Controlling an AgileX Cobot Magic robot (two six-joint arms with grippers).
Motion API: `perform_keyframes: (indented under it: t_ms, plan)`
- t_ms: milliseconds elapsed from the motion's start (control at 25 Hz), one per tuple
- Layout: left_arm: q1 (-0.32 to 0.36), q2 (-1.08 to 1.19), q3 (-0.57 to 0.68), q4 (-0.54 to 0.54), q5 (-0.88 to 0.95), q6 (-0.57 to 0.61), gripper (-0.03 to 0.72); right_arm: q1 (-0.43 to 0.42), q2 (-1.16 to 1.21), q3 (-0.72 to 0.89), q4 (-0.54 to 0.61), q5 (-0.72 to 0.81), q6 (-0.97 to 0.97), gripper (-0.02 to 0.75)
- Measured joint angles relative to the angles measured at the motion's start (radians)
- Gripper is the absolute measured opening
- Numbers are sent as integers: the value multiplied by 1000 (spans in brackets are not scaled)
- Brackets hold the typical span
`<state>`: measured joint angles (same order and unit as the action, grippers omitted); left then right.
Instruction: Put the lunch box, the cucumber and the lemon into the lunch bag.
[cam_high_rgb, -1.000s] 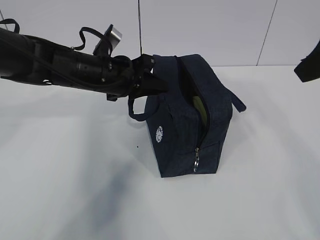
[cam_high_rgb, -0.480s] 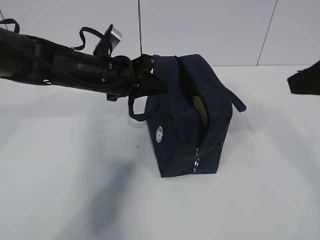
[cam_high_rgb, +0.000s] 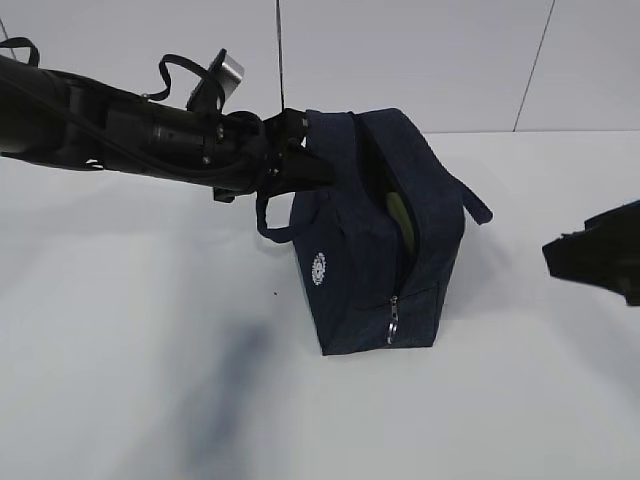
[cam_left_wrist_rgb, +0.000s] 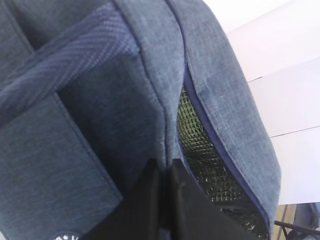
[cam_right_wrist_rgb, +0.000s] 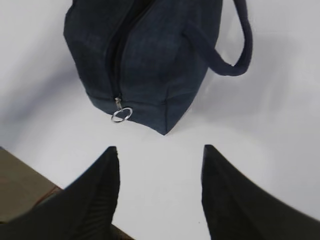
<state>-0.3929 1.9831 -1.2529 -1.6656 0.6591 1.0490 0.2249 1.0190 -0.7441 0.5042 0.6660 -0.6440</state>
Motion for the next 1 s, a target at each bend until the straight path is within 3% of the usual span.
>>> perform_keyframes:
  t_ms: [200, 400, 720, 1000]
  plan:
    - [0, 0, 0, 0, 0, 0, -6, 64, -10, 100, 2, -73, 0, 403]
    - [0, 0, 0, 0, 0, 0, -6, 70, -10, 201, 24, -254, 0, 403]
    - [0, 0, 0, 0, 0, 0, -6, 70, 15, 317, 298, -512, 0, 403]
    - [0, 0, 0, 0, 0, 0, -6, 70, 192, 327, 348, -532, -32, 403]
